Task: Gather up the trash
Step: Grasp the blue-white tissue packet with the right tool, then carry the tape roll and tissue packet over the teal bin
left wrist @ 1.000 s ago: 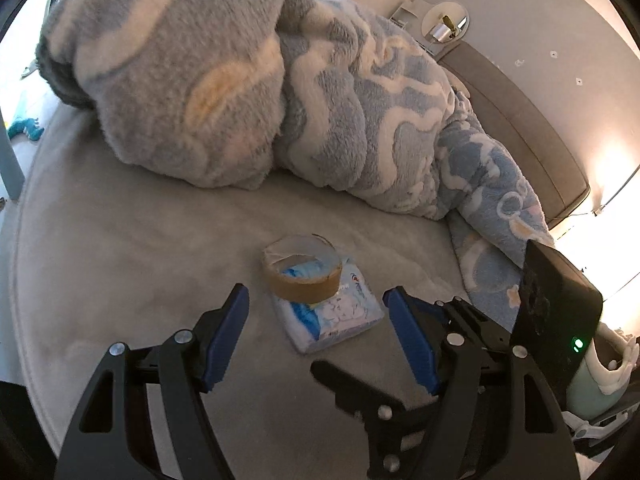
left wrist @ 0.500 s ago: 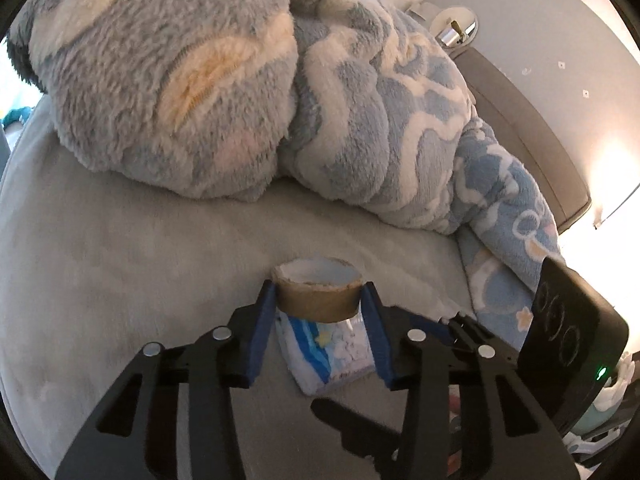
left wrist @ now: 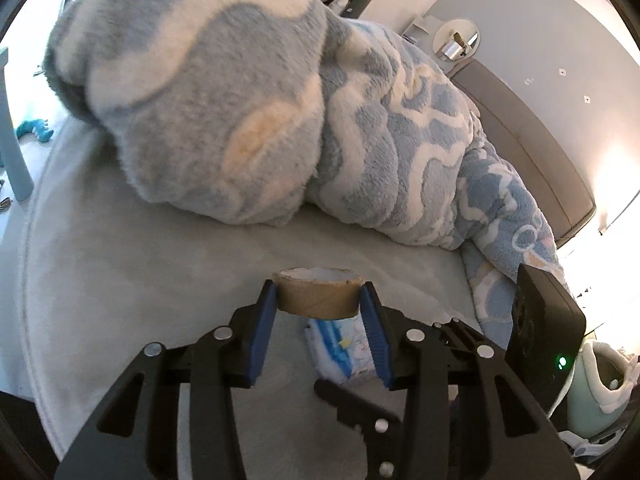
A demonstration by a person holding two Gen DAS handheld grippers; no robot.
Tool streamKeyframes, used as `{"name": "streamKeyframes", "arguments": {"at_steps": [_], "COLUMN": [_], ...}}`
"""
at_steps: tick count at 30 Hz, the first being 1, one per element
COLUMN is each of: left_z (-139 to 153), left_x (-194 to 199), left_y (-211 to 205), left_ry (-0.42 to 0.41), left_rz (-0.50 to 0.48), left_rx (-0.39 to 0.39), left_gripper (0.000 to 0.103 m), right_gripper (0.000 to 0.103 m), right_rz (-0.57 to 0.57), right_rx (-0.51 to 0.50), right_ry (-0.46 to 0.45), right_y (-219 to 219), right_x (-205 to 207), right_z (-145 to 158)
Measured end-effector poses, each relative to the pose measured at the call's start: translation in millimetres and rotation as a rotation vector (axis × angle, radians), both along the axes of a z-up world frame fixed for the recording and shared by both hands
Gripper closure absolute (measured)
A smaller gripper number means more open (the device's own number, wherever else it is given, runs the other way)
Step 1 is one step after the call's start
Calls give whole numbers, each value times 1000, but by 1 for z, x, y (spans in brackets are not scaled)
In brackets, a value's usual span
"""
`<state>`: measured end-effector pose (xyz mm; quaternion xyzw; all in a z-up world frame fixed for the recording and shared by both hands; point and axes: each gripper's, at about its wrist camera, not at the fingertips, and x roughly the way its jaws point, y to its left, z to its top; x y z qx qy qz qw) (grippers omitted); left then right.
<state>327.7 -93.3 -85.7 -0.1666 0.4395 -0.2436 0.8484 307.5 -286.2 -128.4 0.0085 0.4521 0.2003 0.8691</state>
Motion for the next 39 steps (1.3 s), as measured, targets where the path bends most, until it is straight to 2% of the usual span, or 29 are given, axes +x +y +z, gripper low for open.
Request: {"name": "streamKeyframes", "arguments": {"at_steps": [9, 11, 14, 27, 39], "left_z": [15, 18, 23, 41, 45], "left_x": [-18, -24, -34, -88, -143], "left_y": [29, 36, 48, 90, 137], "left_ry": [-19, -24, -31, -48, -54], "left_rz": [26, 32, 43, 100, 155], "left_rx": [13, 20, 28, 72, 184], "left_gripper": [58, 58, 58, 58, 58], "right_gripper": [6, 24, 28, 28, 28], "right_rz": [-44, -64, -91, -74, -21], "right_rx": [-42, -60, -53, -19, 9], "right_ry": [-8, -13, -20, -56, -95], "right_y": [27, 36, 43, 90, 138], "right_x": [7, 5, 3, -28, -67], "right_z": [0, 0, 3, 24, 38]}}
